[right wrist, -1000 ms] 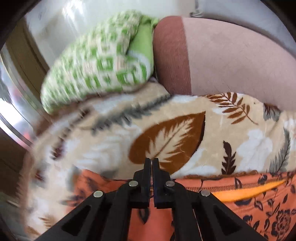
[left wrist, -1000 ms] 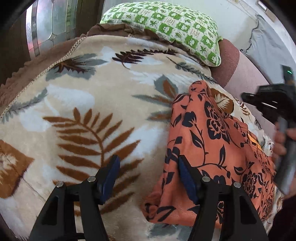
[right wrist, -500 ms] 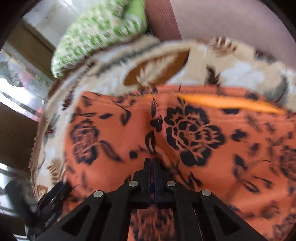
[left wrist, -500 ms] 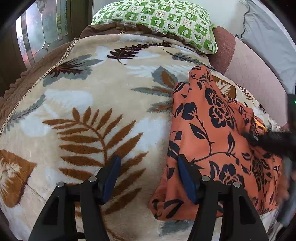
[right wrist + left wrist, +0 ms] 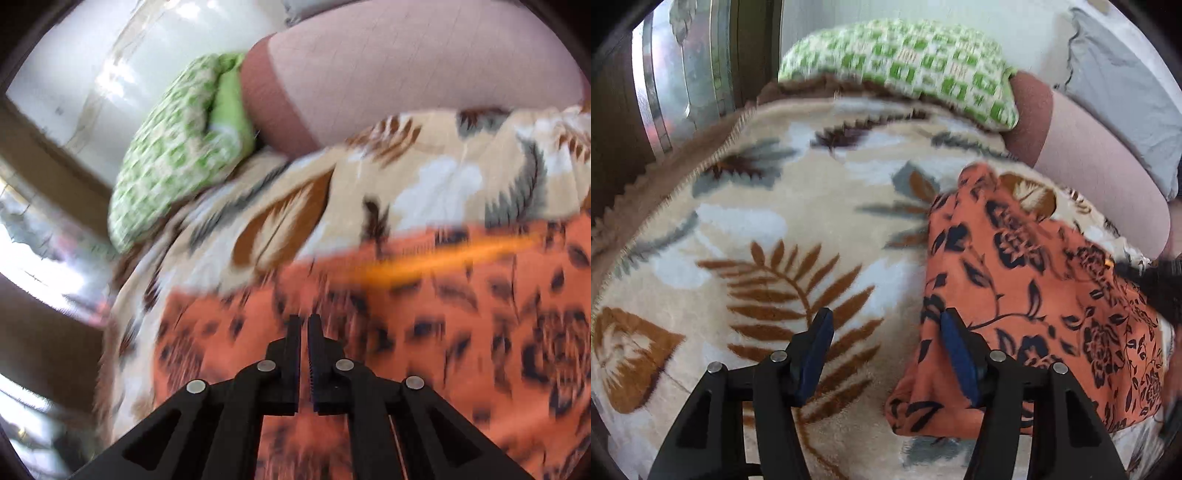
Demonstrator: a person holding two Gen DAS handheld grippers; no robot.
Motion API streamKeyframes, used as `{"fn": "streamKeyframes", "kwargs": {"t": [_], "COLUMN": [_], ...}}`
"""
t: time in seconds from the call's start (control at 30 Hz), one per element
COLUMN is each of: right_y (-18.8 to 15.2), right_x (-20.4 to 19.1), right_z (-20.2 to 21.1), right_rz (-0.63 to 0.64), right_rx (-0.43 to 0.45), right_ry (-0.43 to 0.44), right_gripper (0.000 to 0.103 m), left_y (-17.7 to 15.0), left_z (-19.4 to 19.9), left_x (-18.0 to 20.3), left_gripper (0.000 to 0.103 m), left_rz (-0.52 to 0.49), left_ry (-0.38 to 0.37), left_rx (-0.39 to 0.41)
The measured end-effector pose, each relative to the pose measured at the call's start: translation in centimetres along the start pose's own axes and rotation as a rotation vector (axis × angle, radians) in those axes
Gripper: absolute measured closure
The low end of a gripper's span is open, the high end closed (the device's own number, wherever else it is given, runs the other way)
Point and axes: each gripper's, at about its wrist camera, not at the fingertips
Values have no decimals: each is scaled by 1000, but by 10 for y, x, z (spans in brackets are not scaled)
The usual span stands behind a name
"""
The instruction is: Fold small clothes
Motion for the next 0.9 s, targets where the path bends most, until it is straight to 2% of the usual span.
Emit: {"fn": "streamKeyframes", "kwargs": {"t": [0.1, 0.17, 0.23, 0.3, 0.37, 0.43, 0.5, 0.53, 0.57, 0.67, 0.73, 0.77, 0.83, 0.9], "right_y": [-39, -60, -67, -62, -51, -42, -34, -31, -28, -25, -25, -27, -31, -34], "right_x": [-16, -24, -17, 6, 45, 87, 119, 137, 165, 198, 181, 169, 154, 127], "right_z": [3, -6, -22, -22, -9, -1, 8, 15, 24, 40, 51, 56, 61, 56], "right_rz": [90, 147, 142, 63, -80, -176, -201, -224, -285, -435, -368, -323, -280, -209], "right_rx": [-64, -40, -28, 30, 103, 129, 161, 187, 218, 220, 243, 249, 245, 210], "right_ry": [34, -66, -142, -75, -114, -136, -163, -251, -241, -167, -216, -210, -135, -53], "right_gripper": [97, 97, 100, 100, 100, 102, 102, 102, 102, 102, 97, 97, 97, 97], "left_y": [-4, -9, -15, -19, -19, -18, -17, -18, -18, -16, -13, -12, -13, -18], "left_z": [5, -3, -17, -27, -32, -34, -36, -36, -36, -28, -15, -10, -2, -7], "left_x": [13, 23, 31, 29, 24, 18, 15, 16, 18, 27, 35, 39, 46, 54], "left_gripper": [41, 41, 41, 39, 30, 22, 22, 22, 22, 26, 26, 26, 26, 26], "left_rz": [-31, -61, -102, -110, -106, -90, -67, -62, -65, -77, -103, -117, -133, -156], "left_ry": [-21, -13, 25, 45, 46, 57, 51, 59, 68, 90, 87, 94, 68, 38], "left_rx": [18, -11, -60, -82, -89, -90, -96, -92, -87, -43, 21, 49, 85, 54]}}
Point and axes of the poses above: each gripper's, at about its wrist camera, not at the fingertips, and z roughly against the way its jaws point, x to its right, y to its top, and after that the axes turned 8 degrees about -y, right-handed
